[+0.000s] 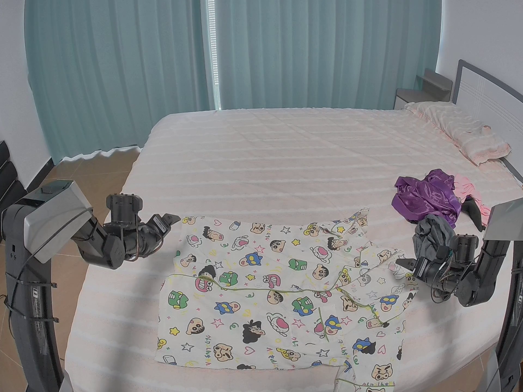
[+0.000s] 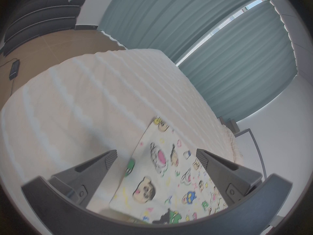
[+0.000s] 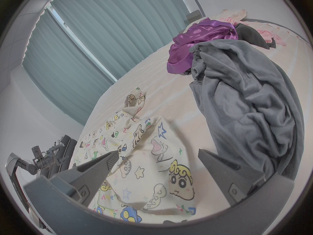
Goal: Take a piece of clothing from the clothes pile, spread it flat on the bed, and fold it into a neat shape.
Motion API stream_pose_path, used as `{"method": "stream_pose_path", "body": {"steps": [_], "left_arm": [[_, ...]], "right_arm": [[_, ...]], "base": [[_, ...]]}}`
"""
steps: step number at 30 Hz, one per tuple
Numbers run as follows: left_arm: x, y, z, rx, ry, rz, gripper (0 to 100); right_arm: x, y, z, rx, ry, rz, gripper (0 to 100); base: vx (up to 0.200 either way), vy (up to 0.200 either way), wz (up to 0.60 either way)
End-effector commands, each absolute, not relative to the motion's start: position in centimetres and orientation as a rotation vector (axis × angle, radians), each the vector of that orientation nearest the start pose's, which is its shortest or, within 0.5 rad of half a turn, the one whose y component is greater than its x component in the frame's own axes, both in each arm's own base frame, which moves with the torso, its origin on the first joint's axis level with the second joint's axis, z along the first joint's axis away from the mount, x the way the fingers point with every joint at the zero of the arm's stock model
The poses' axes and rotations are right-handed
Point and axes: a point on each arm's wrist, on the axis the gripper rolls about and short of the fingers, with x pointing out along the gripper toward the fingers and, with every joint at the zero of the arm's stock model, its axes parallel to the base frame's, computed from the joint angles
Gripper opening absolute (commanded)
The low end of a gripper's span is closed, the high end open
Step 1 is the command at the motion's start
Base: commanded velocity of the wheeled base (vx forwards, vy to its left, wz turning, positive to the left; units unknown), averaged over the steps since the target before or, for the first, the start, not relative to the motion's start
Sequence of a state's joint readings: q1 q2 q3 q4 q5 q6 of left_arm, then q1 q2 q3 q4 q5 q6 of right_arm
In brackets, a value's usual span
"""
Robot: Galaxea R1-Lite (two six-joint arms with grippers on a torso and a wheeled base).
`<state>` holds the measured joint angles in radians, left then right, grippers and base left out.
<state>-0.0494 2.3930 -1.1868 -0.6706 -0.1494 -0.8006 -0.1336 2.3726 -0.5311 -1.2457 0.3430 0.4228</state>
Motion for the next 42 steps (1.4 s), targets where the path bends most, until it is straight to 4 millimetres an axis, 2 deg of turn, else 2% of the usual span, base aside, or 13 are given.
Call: {"method": "stream_pose_path", "body": {"steps": [1, 4, 14, 24, 30, 31, 42], "left_arm": [[47.3, -2.3, 0.1, -0.775, 0.624, 0.02, 100], [48.5, -2.6, -1.5, -0.687, 0.631, -0.04, 100], [49.8, -3.1, -3.3, -0.677, 0.629, -0.057, 100], [51.0, -4.5, -4.6, -0.669, 0.619, -0.088, 100], [51.4, -4.8, -4.5, -0.666, 0.635, -0.089, 100], [51.6, -4.8, -4.6, -0.666, 0.641, -0.086, 0], [52.5, -4.1, -4.5, -0.666, 0.631, -0.058, 0]], "right_arm": [[32.0, -3.5, -3.7, 0.551, 0.624, 0.077, 100], [31.8, -3.3, -3.6, 0.546, 0.614, 0.086, 100], [31.5, -2.6, -3.6, 0.539, 0.619, 0.103, 100], [31.5, -2.6, -3.6, 0.539, 0.618, 0.103, 100], [31.6, -2.5, -3.5, 0.537, 0.614, 0.106, 100], [31.5, -2.5, -3.5, 0.538, 0.615, 0.106, 100], [31.5, -2.5, -3.5, 0.538, 0.617, 0.105, 100]], "base": [[0.0, 0.0, 0.0], [0.0, 0.0, 0.0], [0.0, 0.0, 0.0], [0.0, 0.0, 0.0], [0.0, 0.0, 0.0], [0.0, 0.0, 0.0], [0.0, 0.0, 0.0]]}}
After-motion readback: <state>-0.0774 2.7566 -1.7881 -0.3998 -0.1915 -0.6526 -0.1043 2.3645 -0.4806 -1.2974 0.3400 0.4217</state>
